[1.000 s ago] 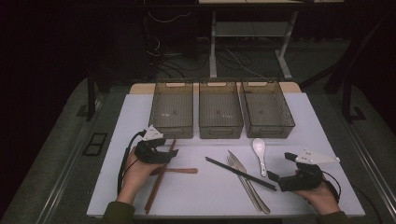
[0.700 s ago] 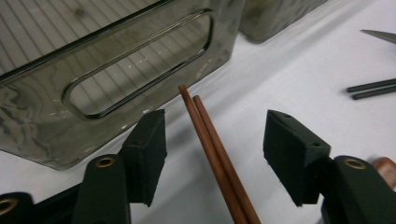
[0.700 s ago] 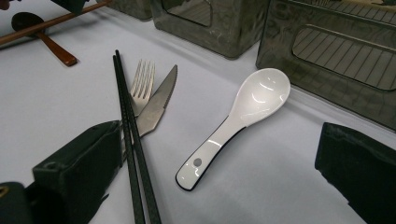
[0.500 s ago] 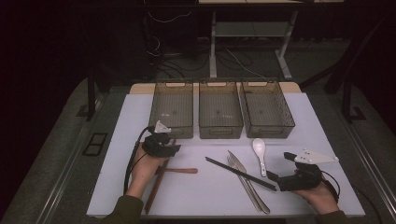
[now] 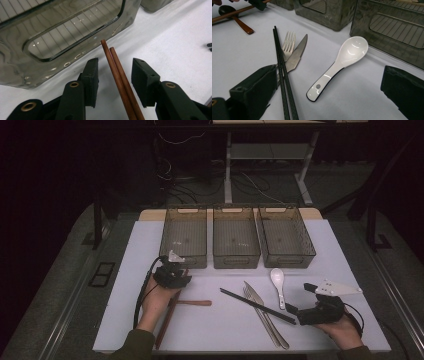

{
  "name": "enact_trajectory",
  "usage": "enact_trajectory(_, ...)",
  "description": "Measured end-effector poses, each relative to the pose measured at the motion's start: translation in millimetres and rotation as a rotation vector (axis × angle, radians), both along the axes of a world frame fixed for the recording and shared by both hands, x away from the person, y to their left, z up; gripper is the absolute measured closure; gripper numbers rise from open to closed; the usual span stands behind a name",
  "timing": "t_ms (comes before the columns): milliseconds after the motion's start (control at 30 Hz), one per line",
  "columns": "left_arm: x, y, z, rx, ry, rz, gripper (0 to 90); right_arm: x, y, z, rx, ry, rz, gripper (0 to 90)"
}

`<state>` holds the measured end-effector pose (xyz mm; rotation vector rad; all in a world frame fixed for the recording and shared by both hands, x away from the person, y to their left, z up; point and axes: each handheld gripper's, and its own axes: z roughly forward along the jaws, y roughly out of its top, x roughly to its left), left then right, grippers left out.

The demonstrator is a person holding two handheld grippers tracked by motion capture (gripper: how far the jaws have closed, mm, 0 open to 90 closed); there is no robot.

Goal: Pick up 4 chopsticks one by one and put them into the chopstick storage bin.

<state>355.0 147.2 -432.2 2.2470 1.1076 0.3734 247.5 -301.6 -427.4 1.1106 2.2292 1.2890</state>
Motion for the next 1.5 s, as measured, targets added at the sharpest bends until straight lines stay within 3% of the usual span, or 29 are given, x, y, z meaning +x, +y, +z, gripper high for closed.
enact_trajectory(400, 1.3, -0.1, -1.9, -0.007, 0.033, 0.010, 64.4, 0.1, 0.2, 0.4, 0.001, 0.001, -0.003, 0.5)
enact_trajectory(833, 1.3, -1.1, -1.5, -0.019, 0.039, 0.006, 71.0, 0.5, 0.5, 0.4, -0.001, -0.003, -0.002, 0.5)
enact_trajectory(1067, 0.6, -2.3, -0.8, -0.034, 0.039, -0.013, 79.9, 0.3, 0.7, 0.4, -0.001, -0.001, -0.003, 0.5)
enact_trajectory(1233, 0.7, -3.2, -1.1, -0.042, 0.046, -0.028, 80.8, 0.6, 0.6, 0.2, -0.004, -0.005, -0.001, 0.5)
enact_trajectory(1500, -0.6, -11.0, -0.4, -0.036, 0.045, -0.110, 83.1, 0.9, 0.9, 0.0, -0.007, -0.008, 0.002, 0.5)
